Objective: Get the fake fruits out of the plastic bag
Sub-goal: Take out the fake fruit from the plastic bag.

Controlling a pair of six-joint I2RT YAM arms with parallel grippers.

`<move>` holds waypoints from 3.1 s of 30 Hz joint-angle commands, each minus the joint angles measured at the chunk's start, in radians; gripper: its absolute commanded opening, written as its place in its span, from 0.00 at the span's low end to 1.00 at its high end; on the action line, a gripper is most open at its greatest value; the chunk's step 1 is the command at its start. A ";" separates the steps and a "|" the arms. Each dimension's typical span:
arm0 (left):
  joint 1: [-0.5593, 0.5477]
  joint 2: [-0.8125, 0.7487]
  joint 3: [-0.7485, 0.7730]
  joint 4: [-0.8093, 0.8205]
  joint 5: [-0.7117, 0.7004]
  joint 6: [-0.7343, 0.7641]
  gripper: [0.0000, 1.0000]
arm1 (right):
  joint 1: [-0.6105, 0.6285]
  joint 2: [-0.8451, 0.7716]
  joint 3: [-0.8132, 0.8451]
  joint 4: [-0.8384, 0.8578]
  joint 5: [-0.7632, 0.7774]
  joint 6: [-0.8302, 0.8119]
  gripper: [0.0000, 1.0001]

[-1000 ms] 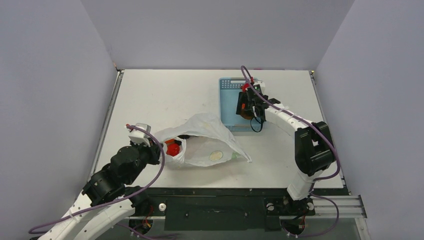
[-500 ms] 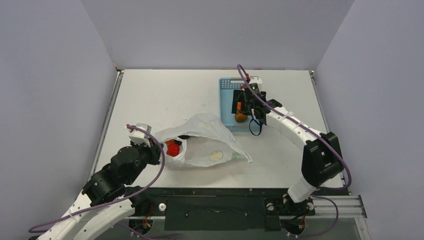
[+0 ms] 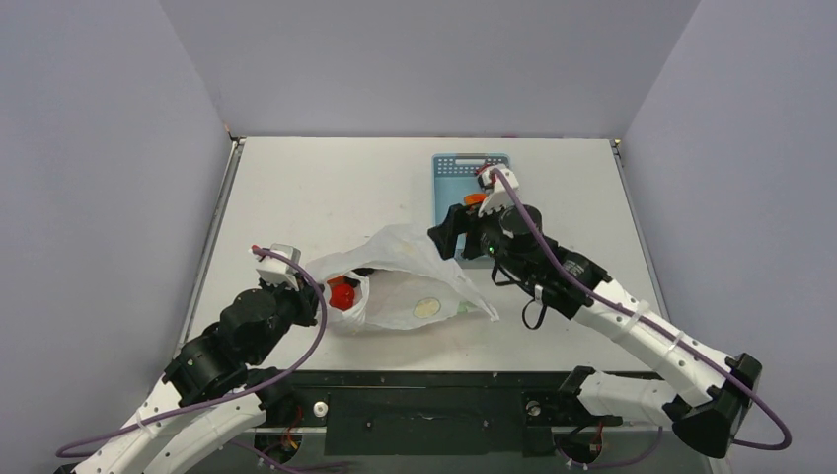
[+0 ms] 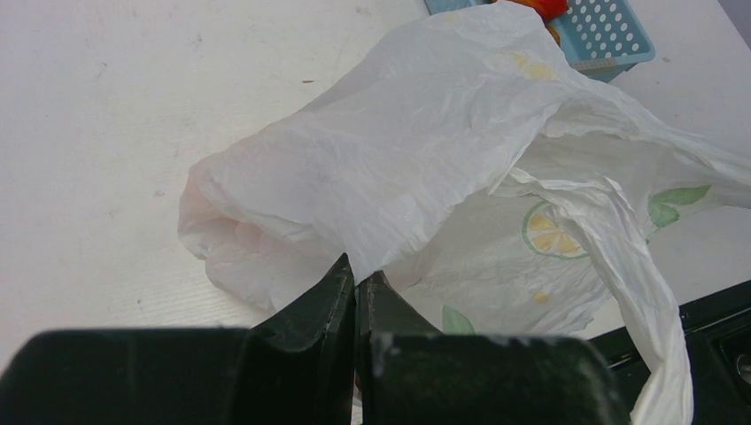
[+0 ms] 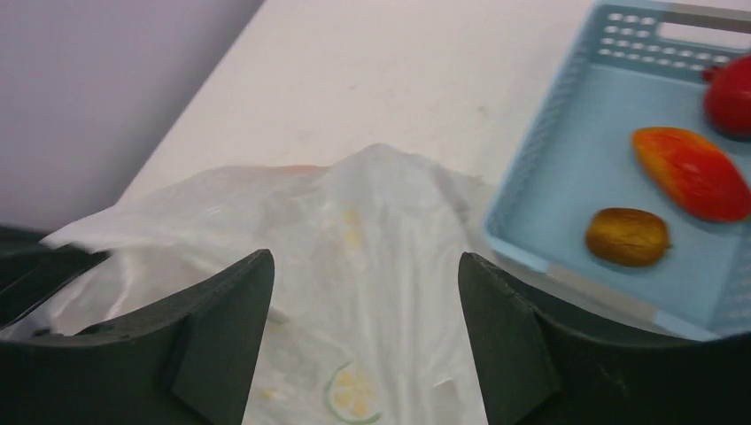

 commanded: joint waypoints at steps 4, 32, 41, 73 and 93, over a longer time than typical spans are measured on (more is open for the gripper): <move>-0.005 0.011 0.001 0.052 -0.004 0.005 0.00 | 0.321 -0.056 -0.148 0.240 -0.010 0.076 0.60; -0.010 0.038 0.004 0.055 0.005 0.012 0.00 | 0.454 0.644 -0.067 0.758 0.159 0.165 0.45; -0.019 0.026 0.001 0.059 0.003 0.010 0.00 | 0.450 0.781 0.029 0.803 0.161 0.136 0.82; -0.055 0.039 0.011 0.030 -0.061 -0.012 0.00 | 0.485 0.874 0.227 0.519 0.368 0.087 0.00; -0.056 0.007 0.015 0.017 -0.105 -0.020 0.00 | 0.382 0.561 -0.055 0.549 0.191 0.148 0.00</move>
